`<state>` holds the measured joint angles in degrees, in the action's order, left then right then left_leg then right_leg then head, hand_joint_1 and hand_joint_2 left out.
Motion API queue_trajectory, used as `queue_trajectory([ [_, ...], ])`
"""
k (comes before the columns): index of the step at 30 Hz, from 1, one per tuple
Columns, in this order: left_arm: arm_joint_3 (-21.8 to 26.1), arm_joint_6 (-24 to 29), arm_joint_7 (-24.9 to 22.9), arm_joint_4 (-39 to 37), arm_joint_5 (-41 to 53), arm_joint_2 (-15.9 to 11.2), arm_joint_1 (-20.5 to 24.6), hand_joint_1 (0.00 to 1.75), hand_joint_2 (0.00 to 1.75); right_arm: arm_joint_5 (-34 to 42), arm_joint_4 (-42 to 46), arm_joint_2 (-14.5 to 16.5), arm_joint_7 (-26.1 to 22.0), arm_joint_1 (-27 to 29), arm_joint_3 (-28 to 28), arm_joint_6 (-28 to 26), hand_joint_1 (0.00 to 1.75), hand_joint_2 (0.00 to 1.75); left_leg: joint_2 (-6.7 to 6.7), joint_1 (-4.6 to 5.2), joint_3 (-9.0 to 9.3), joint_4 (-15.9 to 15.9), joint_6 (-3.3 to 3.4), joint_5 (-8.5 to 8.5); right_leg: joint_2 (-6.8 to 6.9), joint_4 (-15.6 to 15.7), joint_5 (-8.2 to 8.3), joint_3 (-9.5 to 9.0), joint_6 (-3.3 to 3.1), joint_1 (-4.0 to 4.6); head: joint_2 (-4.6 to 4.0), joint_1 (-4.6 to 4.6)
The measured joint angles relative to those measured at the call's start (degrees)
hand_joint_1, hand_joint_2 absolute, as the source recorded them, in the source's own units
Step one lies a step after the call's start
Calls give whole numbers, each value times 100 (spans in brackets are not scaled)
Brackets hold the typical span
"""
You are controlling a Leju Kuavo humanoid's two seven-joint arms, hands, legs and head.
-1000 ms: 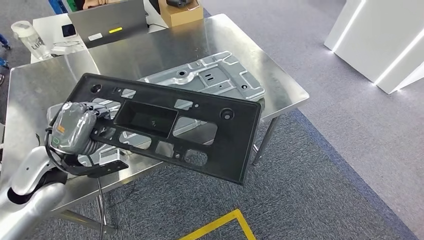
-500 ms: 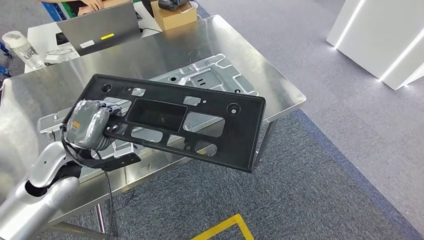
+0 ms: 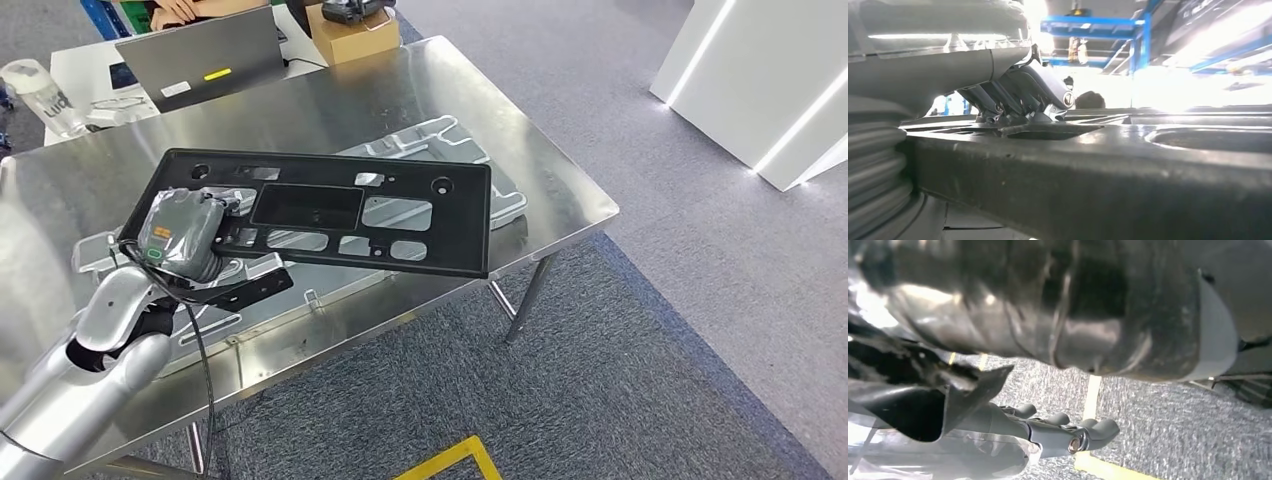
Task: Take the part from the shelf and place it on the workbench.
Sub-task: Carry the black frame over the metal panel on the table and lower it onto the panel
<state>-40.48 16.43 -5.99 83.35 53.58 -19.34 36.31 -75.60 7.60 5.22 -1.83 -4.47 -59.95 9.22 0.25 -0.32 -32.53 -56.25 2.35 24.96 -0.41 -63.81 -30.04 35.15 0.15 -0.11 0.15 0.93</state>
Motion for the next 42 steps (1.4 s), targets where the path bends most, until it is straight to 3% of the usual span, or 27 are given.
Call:
queue_trajectory([
  [2, -4, -10, -19, -115, 4, 76, 46, 175, 175, 0, 2, 0, 3, 3, 0, 1, 0, 0, 1, 1, 16, 6, 18, 18, 3, -715, -303, 403, 53, -34, 0, 1],
  [3, -11, -16, -27, -164, 9, 112, 54, 175, 175, 0, 3, 0, 4, 5, 0, 1, 0, 0, 0, -1, 24, -2, 17, 36, 6, -985, -358, 578, 78, -55, 0, 1],
  [4, -19, -32, -46, -212, 20, 144, 59, 175, 175, -2, 3, 0, 4, 7, 0, 5, 0, 0, -1, -5, 37, -16, 8, 60, 8, -1060, -293, 665, 101, -74, 0, 0],
  [5, -28, -64, -82, -261, 36, 176, 67, 175, 175, -7, 3, -2, 4, 9, 1, 23, 0, 0, -3, -12, 56, -38, -6, 90, 10, -924, -119, 643, 120, -93, 0, 1],
  [7, -40, -169, -231, -414, 82, 256, 126, 175, 175, -25, 5, -8, 3, 12, 2, 92, 0, 0, -7, -27, 92, -98, -51, 172, 19, -215, 330, 363, 136, -121, 0, 1],
  [9, -44, -293, -442, -700, 84, 352, 266, 175, 175, -46, 11, -13, 2, 5, 5, 166, 0, 0, -13, -10, 77, -177, -112, 243, 22, 302, 523, 166, 102, -117, 0, -1],
  [14, 20, -346, -668, -1804, -204, 682, 693, 175, 175, -66, 26, -11, 17, -11, 9, 193, 0, 0, -14, 12, 63, -197, -53, 268, 6, 391, 508, 151, 25, -89, 0, -1],
  [18, 54, -529, -724, -2964, -432, 1000, 1130, 175, 175, -94, 43, -11, 18, -25, 17, 197, 0, 0, -6, 7, 91, -156, -61, 268, 3, 389, 491, 142, -15, -75, 0, -1],
  [24, 81, -874, -987, -4704, -551, 1364, 1616, 175, 175, -114, 51, -11, -14, -64, 54, 218, 0, 0, 0, -1, 96, -139, -176, 258, 4, 379, 494, 143, -28, -68, 0, -1],
  [30, 168, -1029, -1074, -5486, -681, 1454, 1836, 175, 175, -90, 55, -11, 10, -59, 55, 221, 0, 0, -3, 2, 95, -145, -197, 261, 10, 383, 495, 128, -27, -68, 0, -1],
  [34, 191, -1489, -1168, -5758, -719, 1458, 1915, 0, 175, -51, 55, -11, 80, -38, 54, 188, 0, 0, -2, 12, 97, -149, -197, 264, 10, 391, 496, 119, -25, -69, 0, -1],
  [37, 191, -1622, -1201, -5869, -725, 1458, 1926, 0, 175, -18, 55, -11, 128, -28, 50, 162, 0, 0, -3, 15, 97, -152, -197, 264, 14, 398, 497, 113, -23, -69, 0, -1],
  [41, 238, -1765, -1017, -5918, -997, 1472, 1932, 0, 0, 23, 55, -11, 99, -26, 43, 107, 0, 0, -4, 17, 97, -161, -194, 269, 16, 400, 499, 110, -20, -70, 0, -1],
  [42, 284, -1905, -906, -5919, -1159, 1486, 1939, 0, 0, 36, 55, -11, 78, -26, 40, 91, 0, 0, -4, 17, 97, -164, -194, 270, 16, 400, 499, 109, -20, -70, 0, -1],
])
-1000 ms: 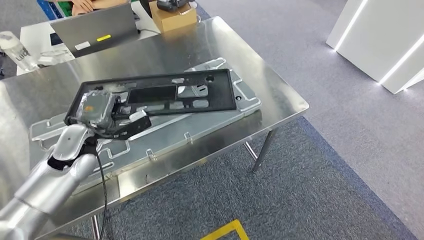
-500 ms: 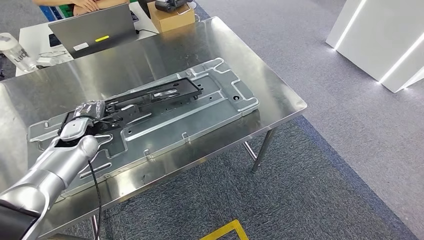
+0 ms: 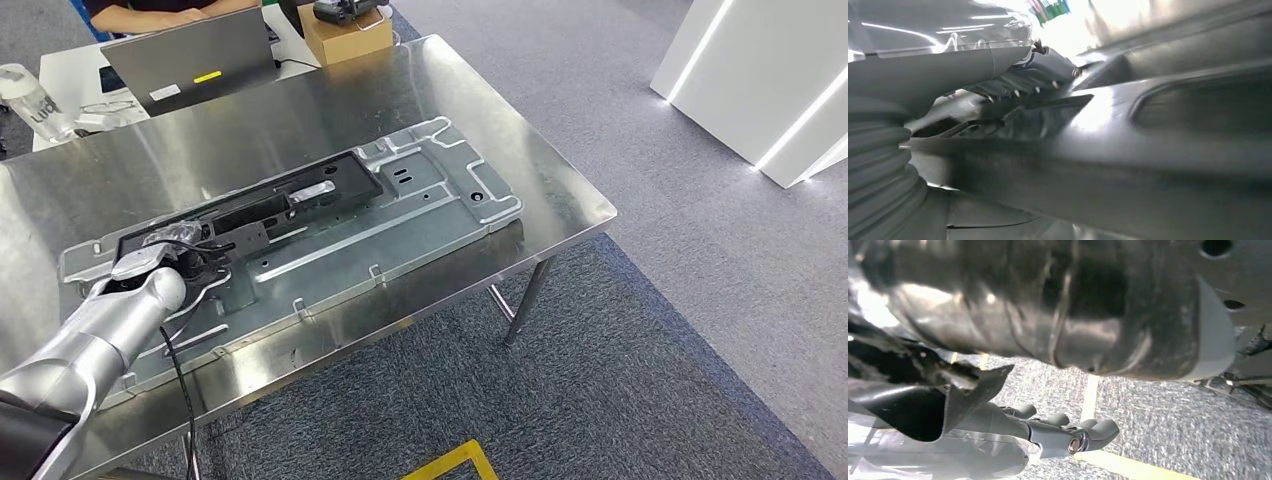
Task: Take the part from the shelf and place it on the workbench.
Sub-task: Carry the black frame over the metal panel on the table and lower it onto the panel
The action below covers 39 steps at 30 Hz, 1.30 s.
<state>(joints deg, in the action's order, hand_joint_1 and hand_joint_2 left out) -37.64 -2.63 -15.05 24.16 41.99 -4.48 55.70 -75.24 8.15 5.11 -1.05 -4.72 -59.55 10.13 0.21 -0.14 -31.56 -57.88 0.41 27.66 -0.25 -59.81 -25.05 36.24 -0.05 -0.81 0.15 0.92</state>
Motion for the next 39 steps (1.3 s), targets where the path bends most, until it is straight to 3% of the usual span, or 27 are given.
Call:
queue_trajectory([
  [4, 133, -529, 426, 106, -573, 46, 34, 0, 0, 50, 0, 0, -63, 7, -22, -20, 0, 0, -6, 0, 0, -4, 0, 1, 10, 1, -1, -7, 2, 0, 0, 0],
  [7, 167, -558, 640, 420, -881, 48, -15, 0, 0, 112, 0, 0, -57, 13, -50, -25, 0, 0, -14, 0, -1, -7, 0, 1, 19, 1, -1, -11, 3, 0, 0, 0],
  [14, 169, 605, 735, 2635, -1318, -228, -701, 0, 0, 177, 0, 0, -23, 38, -140, -26, 0, 0, -24, 1, -4, -9, 4, 7, 24, 1, -4, -14, 9, -2, 0, 1],
  [20, 177, 1723, 898, 3933, -916, -430, -1190, 0, 0, 256, 0, 0, -55, 57, -198, -133, 0, 0, -20, 0, 0, -9, 11, 16, 22, 3, -10, -17, 17, -9, 0, 0],
  [39, 518, 2936, 1164, 5582, 81, -615, -2046, 0, 0, 425, 9, 0, -42, 64, -372, -238, 0, 0, -25, 1, 2, -9, 12, 19, 23, 5, -12, -21, 20, -8, 0, 0],
])
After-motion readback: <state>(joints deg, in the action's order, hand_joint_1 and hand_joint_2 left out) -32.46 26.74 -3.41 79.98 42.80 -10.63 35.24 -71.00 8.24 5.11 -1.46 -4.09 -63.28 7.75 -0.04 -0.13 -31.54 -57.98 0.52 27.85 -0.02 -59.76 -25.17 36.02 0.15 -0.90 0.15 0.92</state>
